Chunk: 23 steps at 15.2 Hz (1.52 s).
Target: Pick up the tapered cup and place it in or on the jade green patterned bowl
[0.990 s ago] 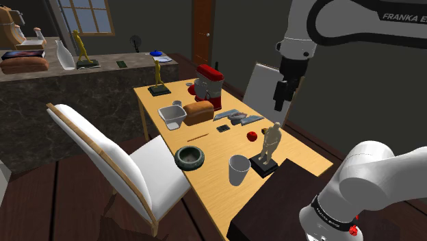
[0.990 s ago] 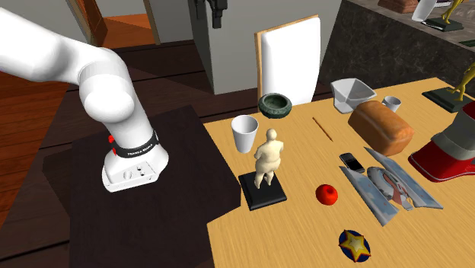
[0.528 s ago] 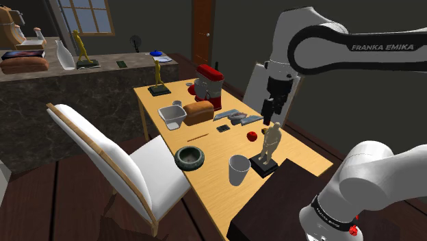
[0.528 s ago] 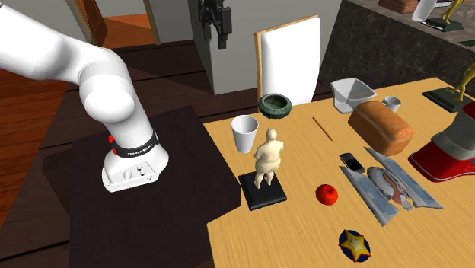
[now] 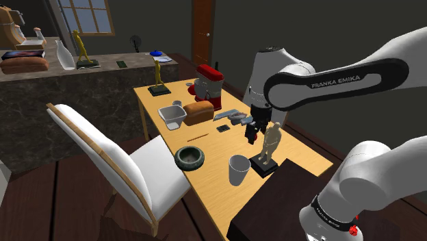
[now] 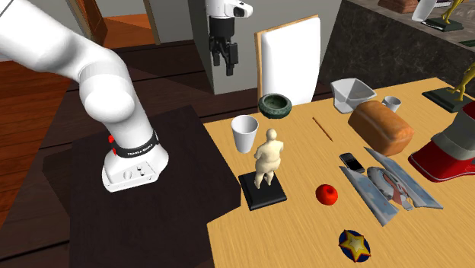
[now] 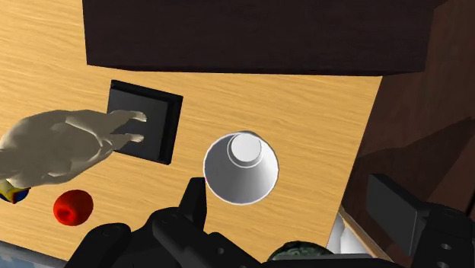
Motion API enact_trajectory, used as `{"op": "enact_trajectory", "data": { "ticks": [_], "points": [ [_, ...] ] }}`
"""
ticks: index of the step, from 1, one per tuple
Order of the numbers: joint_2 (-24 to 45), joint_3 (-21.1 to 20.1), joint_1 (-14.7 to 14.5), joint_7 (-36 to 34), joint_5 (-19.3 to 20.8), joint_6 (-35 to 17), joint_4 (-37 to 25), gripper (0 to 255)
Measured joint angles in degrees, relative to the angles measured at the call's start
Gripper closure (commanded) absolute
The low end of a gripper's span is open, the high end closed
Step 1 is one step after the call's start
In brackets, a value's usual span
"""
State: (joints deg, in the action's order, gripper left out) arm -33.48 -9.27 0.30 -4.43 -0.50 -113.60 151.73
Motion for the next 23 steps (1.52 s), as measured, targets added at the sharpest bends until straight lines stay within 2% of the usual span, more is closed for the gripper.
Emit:
{"op": "enact_trajectory", "data": {
  "ticks": [6, 10, 14, 18, 23],
  "points": [
    [11.47, -2.81, 1.24, -4.22, 2.08, -13.89, 2.70, 0],
    [20.93, -4.78, 2.70, -8.64, 5.56, -22.48, 2.30, 0],
    [31.72, -6.12, 4.20, -15.63, 12.38, -30.97, 1.00, 0],
    [42.32, -4.53, 4.39, -23.32, 21.65, -36.64, -2.61, 0],
    [47.62, -2.24, 3.31, -27.70, 27.08, -40.40, -3.57, 0]
  ]
}}
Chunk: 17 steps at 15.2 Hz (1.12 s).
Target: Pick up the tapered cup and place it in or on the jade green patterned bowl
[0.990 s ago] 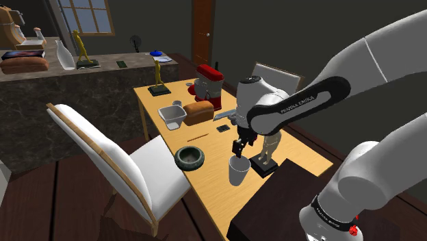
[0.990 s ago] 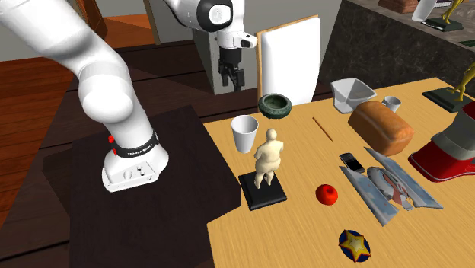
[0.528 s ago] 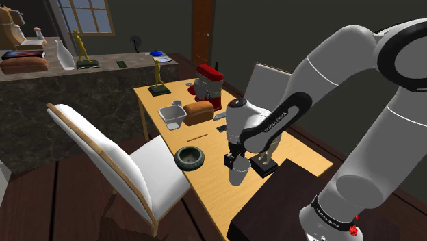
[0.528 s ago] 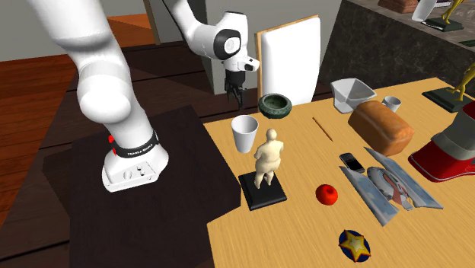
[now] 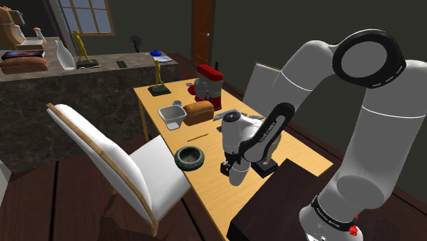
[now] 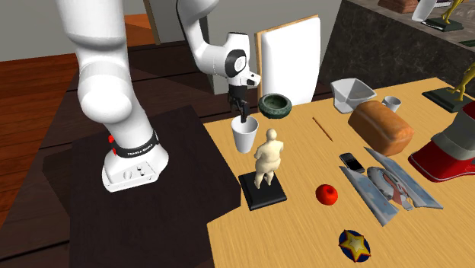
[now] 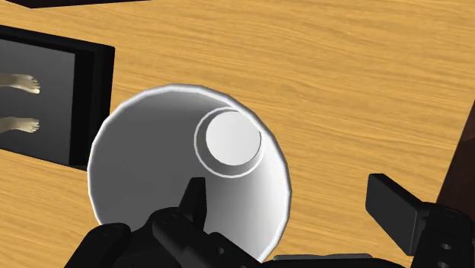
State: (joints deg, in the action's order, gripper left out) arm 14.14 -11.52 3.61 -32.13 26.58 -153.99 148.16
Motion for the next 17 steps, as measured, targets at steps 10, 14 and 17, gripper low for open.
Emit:
{"op": "enact_trajectory", "data": {
  "ticks": [10, 14, 17],
  "points": [
    [3.16, 1.91, -0.79, -2.23, 3.21, -2.38, -0.63, 255],
    [3.15, 1.90, -0.79, -2.23, 3.21, -2.38, -0.64, 255],
    [3.17, 1.91, -0.79, -2.23, 3.21, -2.38, -0.63, 255]
  ]
}}
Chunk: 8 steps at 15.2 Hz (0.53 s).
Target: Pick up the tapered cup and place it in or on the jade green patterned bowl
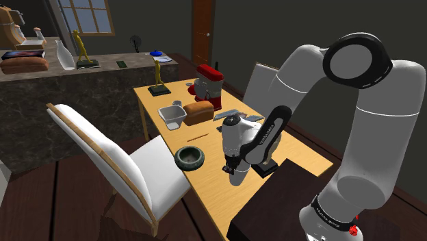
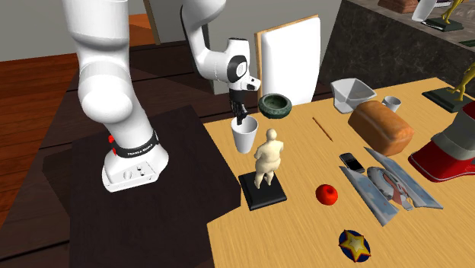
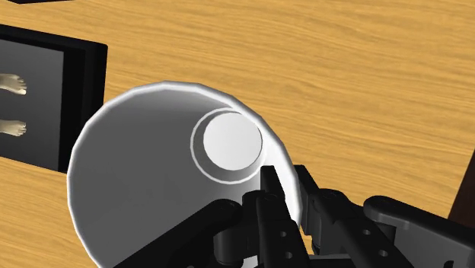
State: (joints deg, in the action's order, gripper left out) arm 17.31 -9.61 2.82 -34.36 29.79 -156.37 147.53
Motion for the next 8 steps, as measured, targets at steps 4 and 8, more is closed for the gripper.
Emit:
{"op": "enact_trajectory", "data": {
  "ticks": [4, 8],
  "points": [
    [-0.47, -0.27, 0.16, 0.33, -0.42, 0.31, 0.15, 255],
    [-3.91, -2.00, 1.33, 2.99, -3.52, 2.51, 1.07, 255]
  ]
}}
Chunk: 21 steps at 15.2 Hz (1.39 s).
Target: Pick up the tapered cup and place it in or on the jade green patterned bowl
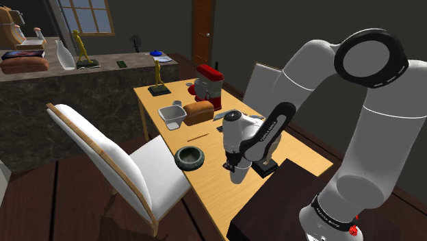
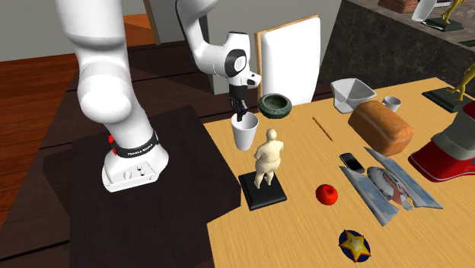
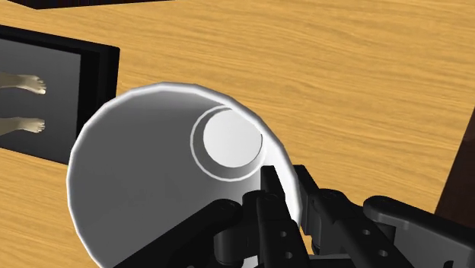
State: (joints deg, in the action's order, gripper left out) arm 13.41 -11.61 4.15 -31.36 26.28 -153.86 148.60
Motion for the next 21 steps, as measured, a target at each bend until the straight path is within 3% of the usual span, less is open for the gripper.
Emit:
{"op": "enact_trajectory", "data": {
  "ticks": [7, 21],
  "points": [
    [-6.81, -2.58, 1.31, 5.29, -6.41, 4.80, 1.29, 255],
    [-18.81, -3.96, 0.76, 13.32, -16.14, 16.19, 0.65, 255]
  ]
}}
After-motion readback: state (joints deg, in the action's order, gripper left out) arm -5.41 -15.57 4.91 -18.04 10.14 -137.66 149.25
